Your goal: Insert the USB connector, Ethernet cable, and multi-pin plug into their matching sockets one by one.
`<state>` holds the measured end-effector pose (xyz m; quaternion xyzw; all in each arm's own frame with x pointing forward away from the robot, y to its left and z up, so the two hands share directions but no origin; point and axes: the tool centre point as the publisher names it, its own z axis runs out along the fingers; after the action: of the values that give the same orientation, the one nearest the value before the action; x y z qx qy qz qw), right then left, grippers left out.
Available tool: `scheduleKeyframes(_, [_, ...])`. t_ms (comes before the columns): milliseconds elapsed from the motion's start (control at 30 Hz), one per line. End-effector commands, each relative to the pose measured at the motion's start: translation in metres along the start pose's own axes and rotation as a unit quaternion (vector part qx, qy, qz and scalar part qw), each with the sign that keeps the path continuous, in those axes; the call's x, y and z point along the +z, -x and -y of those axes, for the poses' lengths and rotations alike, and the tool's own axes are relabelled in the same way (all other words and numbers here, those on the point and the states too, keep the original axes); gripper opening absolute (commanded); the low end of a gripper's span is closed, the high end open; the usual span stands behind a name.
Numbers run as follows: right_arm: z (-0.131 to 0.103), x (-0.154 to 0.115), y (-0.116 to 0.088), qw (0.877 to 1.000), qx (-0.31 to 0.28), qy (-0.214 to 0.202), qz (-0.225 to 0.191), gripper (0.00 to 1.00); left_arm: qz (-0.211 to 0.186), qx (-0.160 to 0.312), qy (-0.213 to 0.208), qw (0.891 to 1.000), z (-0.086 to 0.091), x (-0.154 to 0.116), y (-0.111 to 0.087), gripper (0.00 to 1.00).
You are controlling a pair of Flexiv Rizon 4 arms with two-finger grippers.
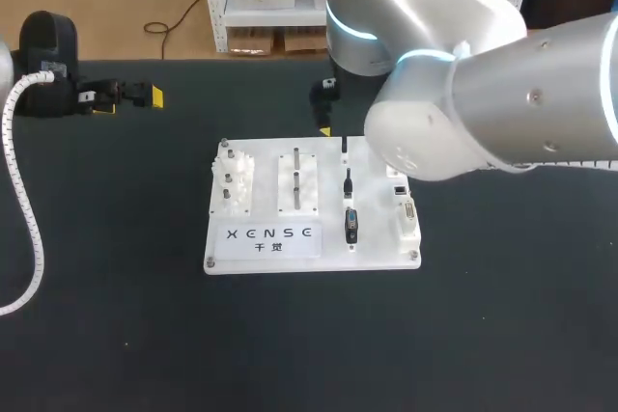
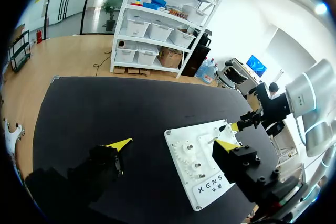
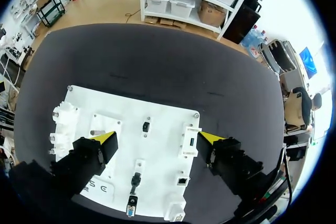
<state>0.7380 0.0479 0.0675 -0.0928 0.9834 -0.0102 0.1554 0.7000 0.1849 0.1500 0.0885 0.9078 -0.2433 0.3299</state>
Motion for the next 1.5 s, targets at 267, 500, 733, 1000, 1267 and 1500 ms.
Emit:
scheduleKeyframes(267, [0.0, -0.001, -0.002, 1.0, 0.001, -0.001, 0.003, 1.0, 0.0, 0.0, 0.0, 1.0, 0.0, 0.0, 0.0, 1.0])
scheduleKeyframes(500, [-0.001, 0.0, 0.0, 1.0, 0.008, 0.008, -0.009, 1.0, 0.0, 0.0, 0.0, 1.0, 0.0, 0.0, 0.0, 1.0])
scheduleKeyframes(733, [-0.01, 0.009, 0.004, 0.997, 0.025, 0.025, -0.064, 1.0, 0.0, 0.0, 0.0, 1.0, 0.0, 0.0, 0.0, 1.0])
scheduleKeyframes(1000, [-0.016, 0.019, 0.007, 0.994, 0.045, 0.005, -0.095, 1.0, 0.0, 0.0, 0.0, 1.0, 0.0, 0.0, 0.0, 1.0])
scheduleKeyframes(1267, [-0.021, 0.027, 0.007, 0.993, 0.051, 0.012, -0.11, 1.0, 0.0, 0.0, 0.0, 1.0, 0.0, 0.0, 0.0, 1.0])
scheduleKeyframes(1500, [-0.022, 0.032, 0.005, 0.992, 0.052, 0.021, -0.114, 1.0, 0.0, 0.0, 0.0, 1.0, 0.0, 0.0, 0.0, 1.0])
